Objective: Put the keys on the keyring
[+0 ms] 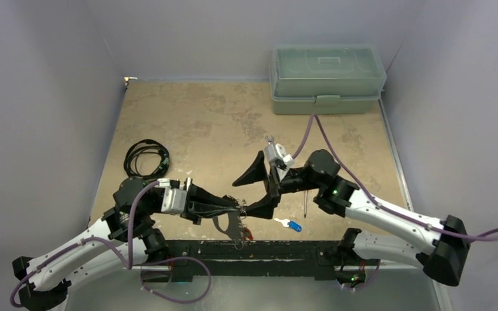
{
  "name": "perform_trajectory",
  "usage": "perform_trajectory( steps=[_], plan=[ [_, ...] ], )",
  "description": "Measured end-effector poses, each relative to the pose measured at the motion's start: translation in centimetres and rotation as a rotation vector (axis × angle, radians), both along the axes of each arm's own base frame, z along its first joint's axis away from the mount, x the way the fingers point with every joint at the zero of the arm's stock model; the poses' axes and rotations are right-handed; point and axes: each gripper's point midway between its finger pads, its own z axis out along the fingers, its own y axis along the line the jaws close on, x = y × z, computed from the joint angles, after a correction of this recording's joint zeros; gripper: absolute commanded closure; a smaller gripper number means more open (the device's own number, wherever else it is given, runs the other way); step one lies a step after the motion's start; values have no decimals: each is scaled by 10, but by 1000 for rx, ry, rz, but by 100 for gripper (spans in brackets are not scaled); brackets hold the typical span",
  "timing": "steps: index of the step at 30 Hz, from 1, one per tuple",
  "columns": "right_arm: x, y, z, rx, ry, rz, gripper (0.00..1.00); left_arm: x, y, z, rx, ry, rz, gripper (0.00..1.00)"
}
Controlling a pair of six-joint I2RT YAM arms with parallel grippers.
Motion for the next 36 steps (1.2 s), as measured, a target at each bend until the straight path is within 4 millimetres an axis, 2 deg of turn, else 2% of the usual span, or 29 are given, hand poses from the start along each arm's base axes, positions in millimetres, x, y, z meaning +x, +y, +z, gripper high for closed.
perform_trajectory(
  steps=[3,6,9,13,16,23,36],
  plan=[
    [6,-16,12,11,-48,-110,18,2,4,1,-17,-1,27,100],
    [8,-42,35,59,-120,-224,32,3,8,5,-39,-8,45,100],
    [1,-65,60,137,-181,-278,45,4,9,7,-52,-11,56,100],
    [-17,-81,82,231,-233,-243,62,6,8,8,-60,-5,65,100],
    [-20,-75,81,244,-232,-207,65,6,9,10,-69,-9,67,100],
    [-12,-52,51,169,-167,-159,72,7,8,7,-66,-6,68,100],
    [-25,-32,54,211,-154,-77,78,12,8,10,-83,2,93,100]
  ],
)
